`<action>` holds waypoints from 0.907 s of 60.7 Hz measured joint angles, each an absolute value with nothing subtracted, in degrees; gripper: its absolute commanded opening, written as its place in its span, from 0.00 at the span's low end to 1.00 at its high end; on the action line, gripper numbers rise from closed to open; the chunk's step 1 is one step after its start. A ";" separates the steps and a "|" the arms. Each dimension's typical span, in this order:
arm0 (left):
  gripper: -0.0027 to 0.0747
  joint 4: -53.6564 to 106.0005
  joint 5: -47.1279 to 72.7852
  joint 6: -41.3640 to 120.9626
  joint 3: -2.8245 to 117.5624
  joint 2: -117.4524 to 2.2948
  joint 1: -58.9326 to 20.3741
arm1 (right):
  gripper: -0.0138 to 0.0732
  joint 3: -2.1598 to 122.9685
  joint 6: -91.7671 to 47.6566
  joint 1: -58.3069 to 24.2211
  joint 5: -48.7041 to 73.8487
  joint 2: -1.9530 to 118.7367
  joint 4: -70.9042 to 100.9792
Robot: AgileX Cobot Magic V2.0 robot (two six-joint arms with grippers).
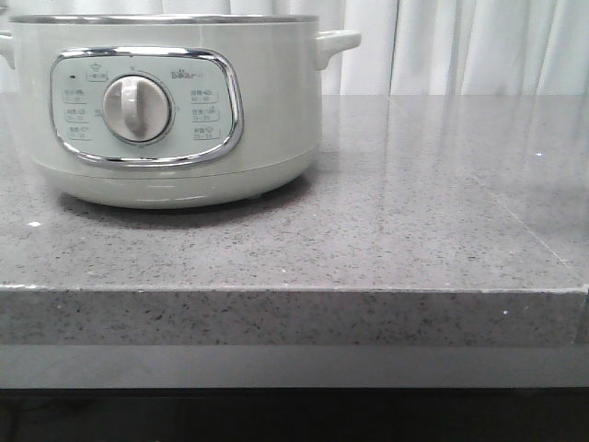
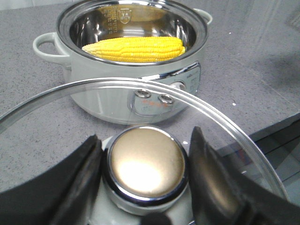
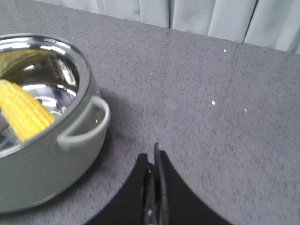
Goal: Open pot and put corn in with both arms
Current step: 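Open the right gripper to release the corn and withdraw it, then lower the glass lid onto the pot with the left gripper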
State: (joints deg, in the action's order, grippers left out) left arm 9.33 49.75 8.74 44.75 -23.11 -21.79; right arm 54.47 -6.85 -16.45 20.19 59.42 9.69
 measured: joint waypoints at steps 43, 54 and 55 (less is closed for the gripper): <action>0.37 9.33 39.66 9.03 76.55 -68.73 -21.90 | 0.08 19.30 -6.85 -16.45 18.58 11.53 9.57; 0.37 9.33 33.91 9.08 81.99 -77.89 -23.95 | 0.08 19.00 -6.85 -16.45 18.34 11.38 9.57; 0.37 9.33 33.40 9.08 82.27 -78.74 -24.06 | 0.08 19.00 -6.85 -16.45 18.34 11.38 9.57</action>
State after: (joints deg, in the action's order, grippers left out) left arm 9.33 33.40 9.08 82.27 -78.74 -24.06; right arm 19.00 -6.85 -16.45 18.34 11.38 9.57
